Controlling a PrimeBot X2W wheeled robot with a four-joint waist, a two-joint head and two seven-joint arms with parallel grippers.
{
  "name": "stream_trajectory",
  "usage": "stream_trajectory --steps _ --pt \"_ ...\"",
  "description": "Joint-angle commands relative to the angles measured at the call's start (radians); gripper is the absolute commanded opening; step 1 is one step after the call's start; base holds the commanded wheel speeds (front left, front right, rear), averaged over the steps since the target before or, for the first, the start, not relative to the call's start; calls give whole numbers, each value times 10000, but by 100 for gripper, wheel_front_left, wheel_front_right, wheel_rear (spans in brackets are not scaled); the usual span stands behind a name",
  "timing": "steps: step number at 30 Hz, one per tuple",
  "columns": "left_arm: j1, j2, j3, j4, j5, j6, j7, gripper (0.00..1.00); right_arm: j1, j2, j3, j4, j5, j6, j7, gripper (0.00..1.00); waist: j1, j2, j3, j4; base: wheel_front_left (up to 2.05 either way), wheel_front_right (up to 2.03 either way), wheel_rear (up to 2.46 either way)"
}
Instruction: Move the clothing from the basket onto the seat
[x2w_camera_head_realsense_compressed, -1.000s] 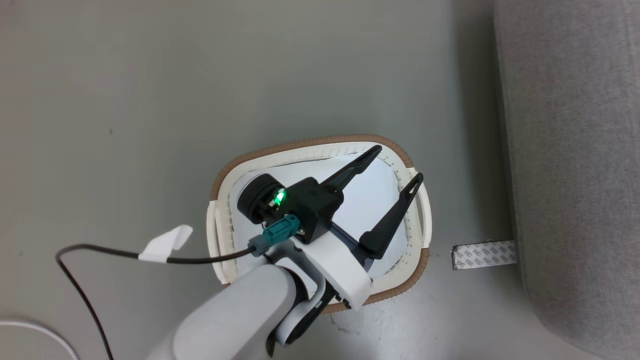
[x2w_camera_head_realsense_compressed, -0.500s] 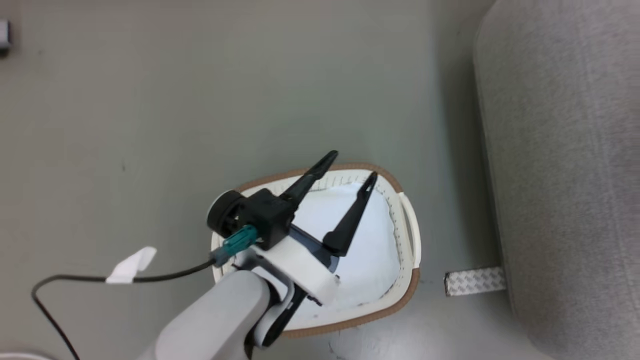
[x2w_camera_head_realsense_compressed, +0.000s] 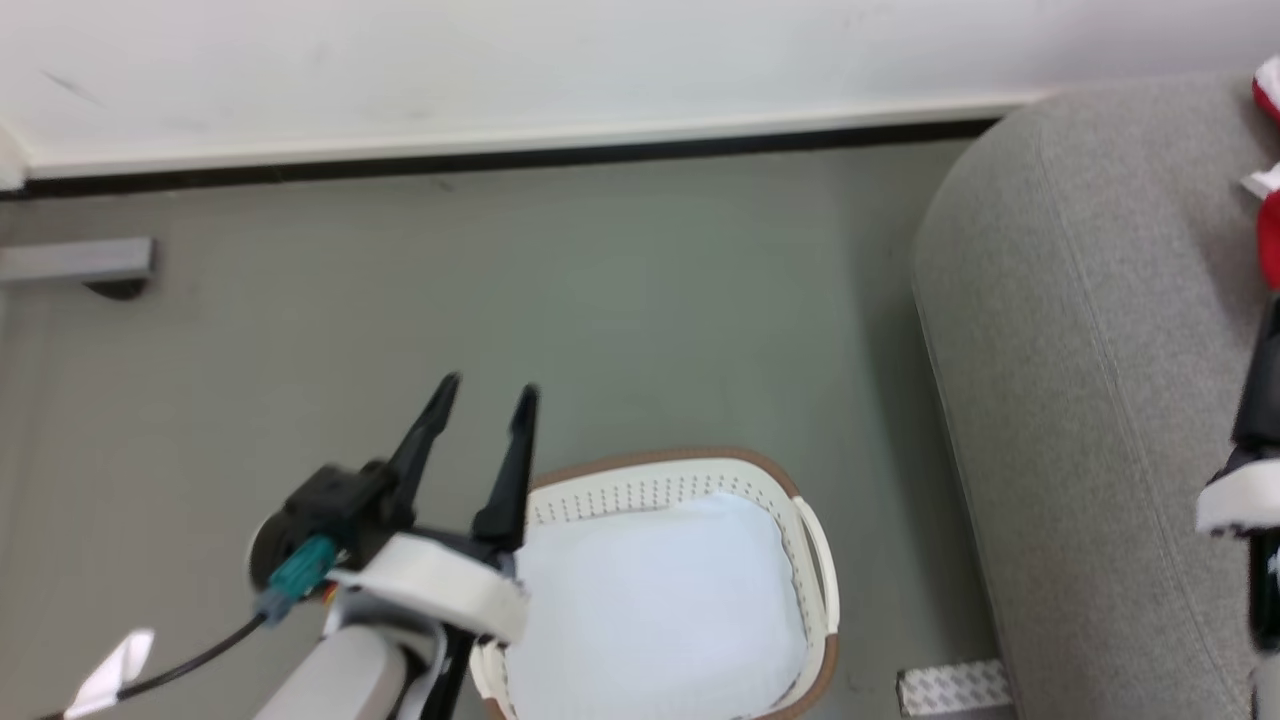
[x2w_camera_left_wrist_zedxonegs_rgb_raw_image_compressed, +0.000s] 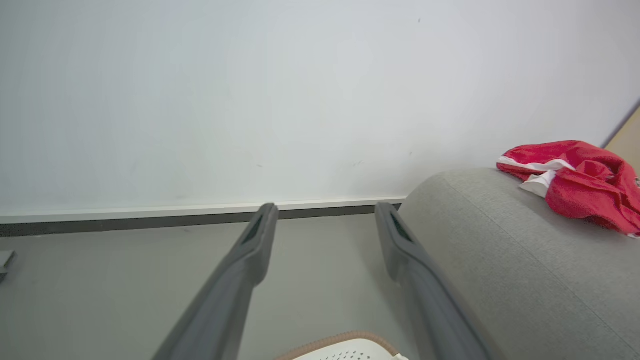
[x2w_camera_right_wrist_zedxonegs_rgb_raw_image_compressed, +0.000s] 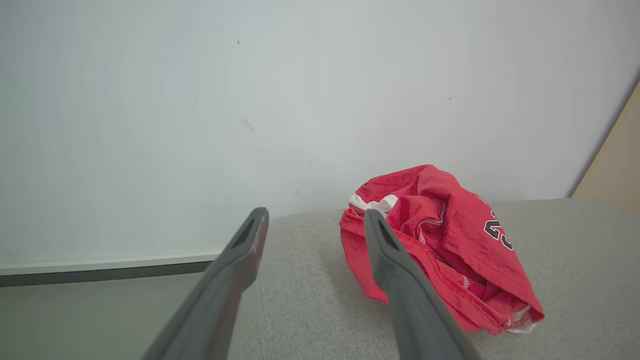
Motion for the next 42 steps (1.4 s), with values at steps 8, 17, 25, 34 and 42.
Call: stream_trajectory --steps 8,17,25,34,42 --pt "1966 -275 1685 248 332 46 -4 100 2061 312 1269 -1622 305 -25 4 100 3 0 -1387 476 0 0 0" --pt "3807 -898 3360 486 1236 -336 -6 100 3741 332 2639 -1822 778 -25 5 100 3 0 -2475 469 0 0 0" --pt "4544 -1556 4297 569 2458 -885 -6 100 4494 334 3198 -1478 1134 -25 5 100 3 0 -2755 372 0 0 0" --pt "4896 -2103 4833 515 3292 -1282 -7 100 4608 336 3154 -721 1059 -25 5 100 3 0 -2903 295 0 0 0" --pt "4965 -2378 5162 357 3678 -1583 -7 100 4362 334 3309 -268 1267 -25 5 100 3 0 -2939 324 0 0 0"
